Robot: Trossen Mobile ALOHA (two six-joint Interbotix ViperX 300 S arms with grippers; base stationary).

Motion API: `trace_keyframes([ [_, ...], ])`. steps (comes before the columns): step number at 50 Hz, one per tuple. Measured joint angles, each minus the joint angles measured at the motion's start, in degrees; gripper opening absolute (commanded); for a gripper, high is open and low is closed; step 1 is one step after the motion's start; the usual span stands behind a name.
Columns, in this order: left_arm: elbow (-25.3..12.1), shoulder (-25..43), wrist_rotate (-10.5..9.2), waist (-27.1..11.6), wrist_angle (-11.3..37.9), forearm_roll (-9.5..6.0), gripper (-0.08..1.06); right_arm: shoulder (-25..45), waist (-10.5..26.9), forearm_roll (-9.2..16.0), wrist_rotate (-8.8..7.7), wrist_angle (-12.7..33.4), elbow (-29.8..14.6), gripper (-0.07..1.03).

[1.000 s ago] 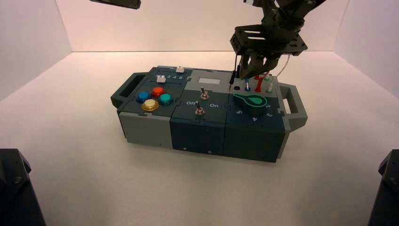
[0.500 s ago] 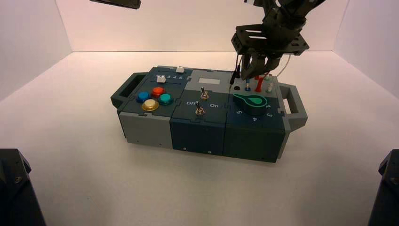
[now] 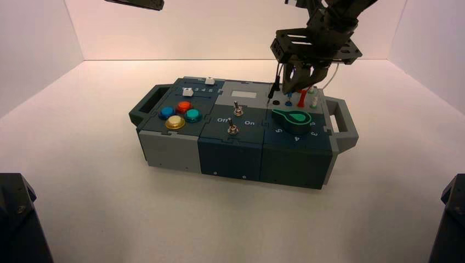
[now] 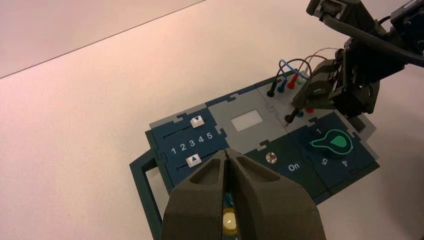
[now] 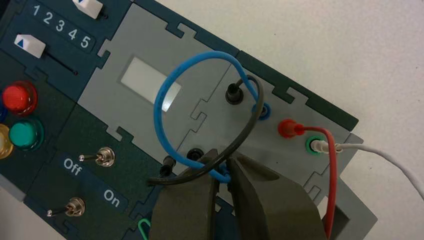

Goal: Insert the blue wire.

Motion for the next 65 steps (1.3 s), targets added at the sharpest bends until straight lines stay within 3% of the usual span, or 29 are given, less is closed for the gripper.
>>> trace_keyframes([
  [32, 0.0, 0.0, 0.00, 0.0, 0.1, 0.00, -0.03, 1.1, -0.2, -0.2, 0.00, 5.8, -2.2, -0.02],
  [65, -0.1, 0.0, 0.00, 0.0, 0.0, 0.00, -0.03, 3.7, 0.9, -0.2, 0.00, 7.3, -4.0, -0.02],
])
